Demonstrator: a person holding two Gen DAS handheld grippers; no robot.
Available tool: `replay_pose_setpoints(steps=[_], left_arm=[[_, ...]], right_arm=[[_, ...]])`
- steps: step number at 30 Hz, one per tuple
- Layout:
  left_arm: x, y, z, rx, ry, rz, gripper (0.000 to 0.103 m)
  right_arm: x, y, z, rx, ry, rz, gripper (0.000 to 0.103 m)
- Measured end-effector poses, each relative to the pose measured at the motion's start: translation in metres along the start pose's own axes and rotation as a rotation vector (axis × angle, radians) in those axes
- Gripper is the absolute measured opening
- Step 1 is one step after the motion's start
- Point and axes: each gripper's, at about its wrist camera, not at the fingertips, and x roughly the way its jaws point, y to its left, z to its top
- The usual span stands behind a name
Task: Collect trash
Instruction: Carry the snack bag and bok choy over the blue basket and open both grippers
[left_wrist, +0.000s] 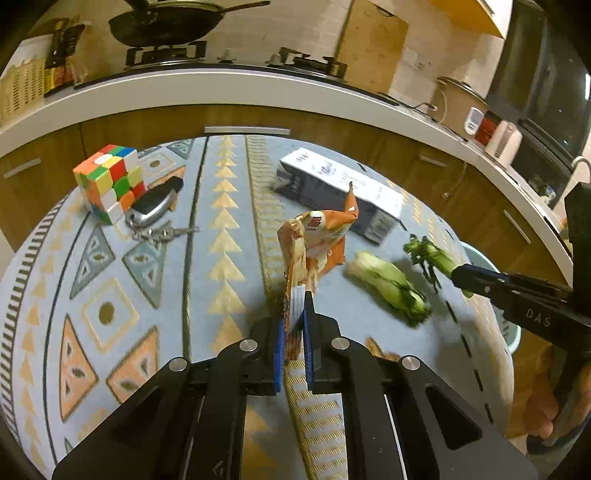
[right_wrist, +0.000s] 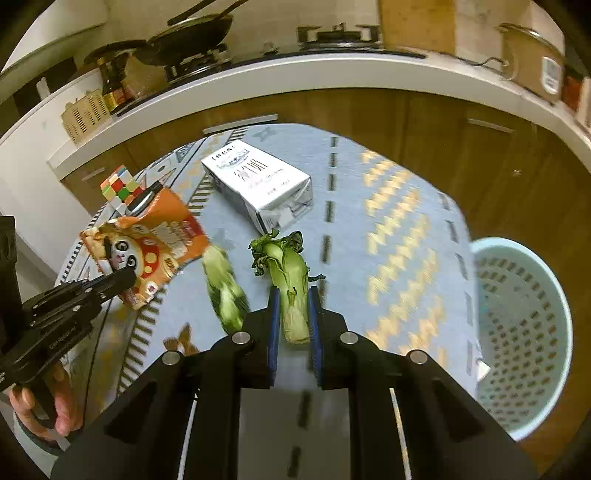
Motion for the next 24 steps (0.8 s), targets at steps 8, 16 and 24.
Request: replay_pose_setpoints(steps=[8,16,24], left_arm=[[-0.003,-0.012,-0.013,0.040,0.000,-0.015,0.007],[0.010,-0.012,0.011,0.032,-0.029,-0.020,0.031],[0.010,-0.021,0.019,0.033,-0.049,-0.005,0.005]], right_arm=[[0.001,-0.009,-0.024,0.011,0.028,-0.042,0.013],[0.013,-0.009,-0.022,0.014,0.040,-0.022,0.016],[0.013,-0.010,-0.025,-0.021,0.040,-0.020,0.024]])
